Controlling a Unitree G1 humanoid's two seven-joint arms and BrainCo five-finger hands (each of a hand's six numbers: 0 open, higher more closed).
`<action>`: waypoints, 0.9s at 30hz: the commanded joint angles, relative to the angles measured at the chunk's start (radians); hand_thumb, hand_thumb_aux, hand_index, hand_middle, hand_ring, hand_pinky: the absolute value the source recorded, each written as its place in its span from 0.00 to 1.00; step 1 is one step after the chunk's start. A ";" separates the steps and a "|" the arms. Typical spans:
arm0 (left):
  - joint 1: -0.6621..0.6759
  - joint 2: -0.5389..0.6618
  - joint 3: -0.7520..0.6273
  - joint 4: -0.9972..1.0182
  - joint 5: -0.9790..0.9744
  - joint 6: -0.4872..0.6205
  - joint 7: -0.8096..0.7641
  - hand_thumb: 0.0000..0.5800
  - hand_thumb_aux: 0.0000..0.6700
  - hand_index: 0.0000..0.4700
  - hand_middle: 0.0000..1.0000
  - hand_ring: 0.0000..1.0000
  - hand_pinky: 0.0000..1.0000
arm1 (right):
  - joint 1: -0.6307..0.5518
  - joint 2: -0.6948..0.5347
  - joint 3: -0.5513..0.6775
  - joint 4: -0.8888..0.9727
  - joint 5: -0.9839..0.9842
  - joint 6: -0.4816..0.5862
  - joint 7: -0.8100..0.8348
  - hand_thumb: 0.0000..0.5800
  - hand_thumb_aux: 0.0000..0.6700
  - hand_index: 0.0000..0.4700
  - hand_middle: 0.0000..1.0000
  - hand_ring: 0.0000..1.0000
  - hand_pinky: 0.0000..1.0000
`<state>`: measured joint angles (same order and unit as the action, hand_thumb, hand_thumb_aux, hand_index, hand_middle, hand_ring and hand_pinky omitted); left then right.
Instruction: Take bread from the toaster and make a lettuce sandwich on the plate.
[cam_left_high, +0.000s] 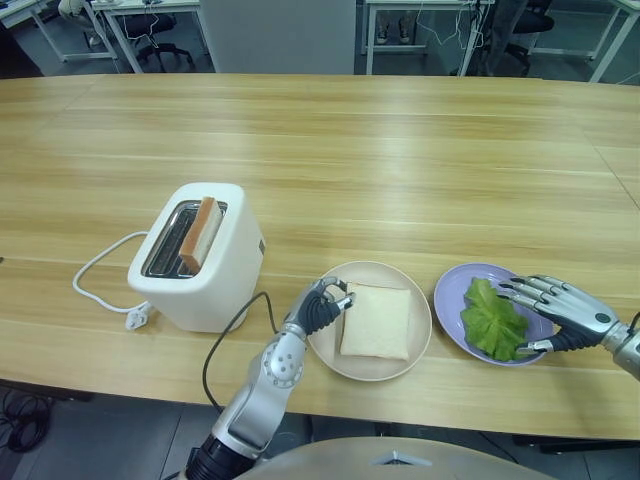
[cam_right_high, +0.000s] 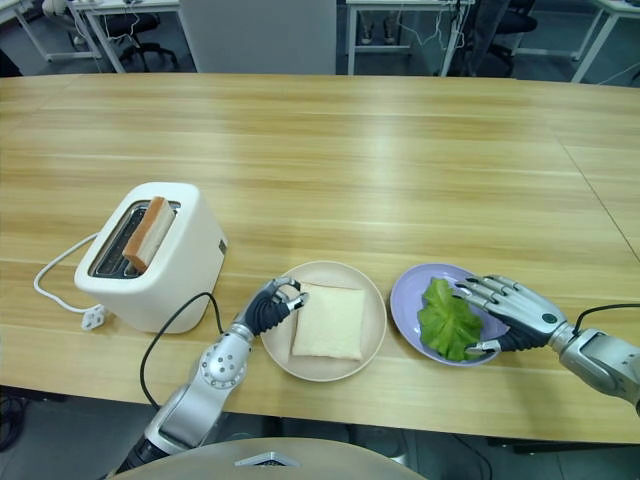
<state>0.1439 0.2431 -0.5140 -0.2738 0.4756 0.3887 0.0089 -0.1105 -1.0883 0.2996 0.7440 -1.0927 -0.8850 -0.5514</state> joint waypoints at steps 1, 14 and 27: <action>-0.002 0.009 -0.033 0.003 0.089 0.023 -0.007 0.00 0.00 0.00 0.00 0.00 0.00 | -0.033 0.020 0.063 0.046 -0.022 0.017 -0.028 0.44 0.25 0.25 0.00 0.00 0.00; 0.052 0.057 0.014 -0.215 0.292 0.056 -0.059 0.00 0.00 0.00 0.00 0.00 0.00 | -0.099 0.025 0.137 0.020 0.011 0.026 -0.062 1.00 1.00 0.98 0.00 0.00 0.00; 0.196 0.028 0.211 -0.707 0.450 -0.014 -0.104 0.00 0.00 0.00 0.00 0.00 0.00 | 0.038 0.095 -0.103 -0.715 0.467 0.134 0.300 1.00 1.00 0.98 0.00 0.00 0.00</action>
<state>0.3255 0.2728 -0.3350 -0.9367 0.8911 0.3828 -0.0713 -0.0872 -1.0162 0.2062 0.1024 -0.6799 -0.7890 -0.3304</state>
